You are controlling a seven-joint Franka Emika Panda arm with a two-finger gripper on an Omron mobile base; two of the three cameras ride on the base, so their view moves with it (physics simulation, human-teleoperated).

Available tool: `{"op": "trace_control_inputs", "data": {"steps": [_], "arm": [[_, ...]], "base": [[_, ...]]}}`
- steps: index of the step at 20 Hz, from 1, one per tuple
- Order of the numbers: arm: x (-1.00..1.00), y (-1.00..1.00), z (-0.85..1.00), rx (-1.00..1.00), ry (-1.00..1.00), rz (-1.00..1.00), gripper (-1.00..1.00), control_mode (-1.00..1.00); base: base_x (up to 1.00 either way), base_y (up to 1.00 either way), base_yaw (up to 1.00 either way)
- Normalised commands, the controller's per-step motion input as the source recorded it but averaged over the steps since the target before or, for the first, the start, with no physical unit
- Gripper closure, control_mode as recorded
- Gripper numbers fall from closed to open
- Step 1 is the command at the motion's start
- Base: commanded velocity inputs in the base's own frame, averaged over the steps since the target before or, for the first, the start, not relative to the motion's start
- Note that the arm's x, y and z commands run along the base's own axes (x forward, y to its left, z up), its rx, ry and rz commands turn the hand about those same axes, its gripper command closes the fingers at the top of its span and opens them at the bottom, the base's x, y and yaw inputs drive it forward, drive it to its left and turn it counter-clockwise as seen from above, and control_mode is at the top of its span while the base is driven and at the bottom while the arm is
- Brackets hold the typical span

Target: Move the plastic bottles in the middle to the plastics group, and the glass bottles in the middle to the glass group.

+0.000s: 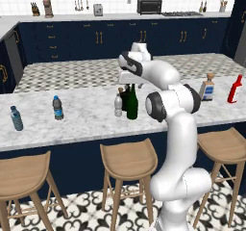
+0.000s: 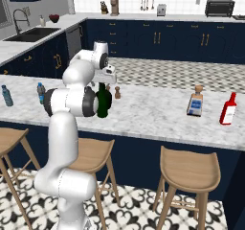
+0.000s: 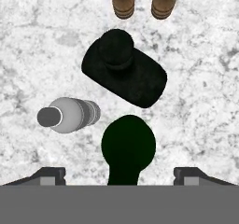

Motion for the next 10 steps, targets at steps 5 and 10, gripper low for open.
{"op": "trace_control_inputs", "data": {"steps": [5,10], "arm": [[0.0,0.0,0.0,0.0,0.0,0.0,1.0,-1.0],[0.0,0.0,0.0,0.0,0.0,0.0,1.0,-1.0]], "base": [[0.0,0.0,0.0],[0.0,0.0,0.0]]}}
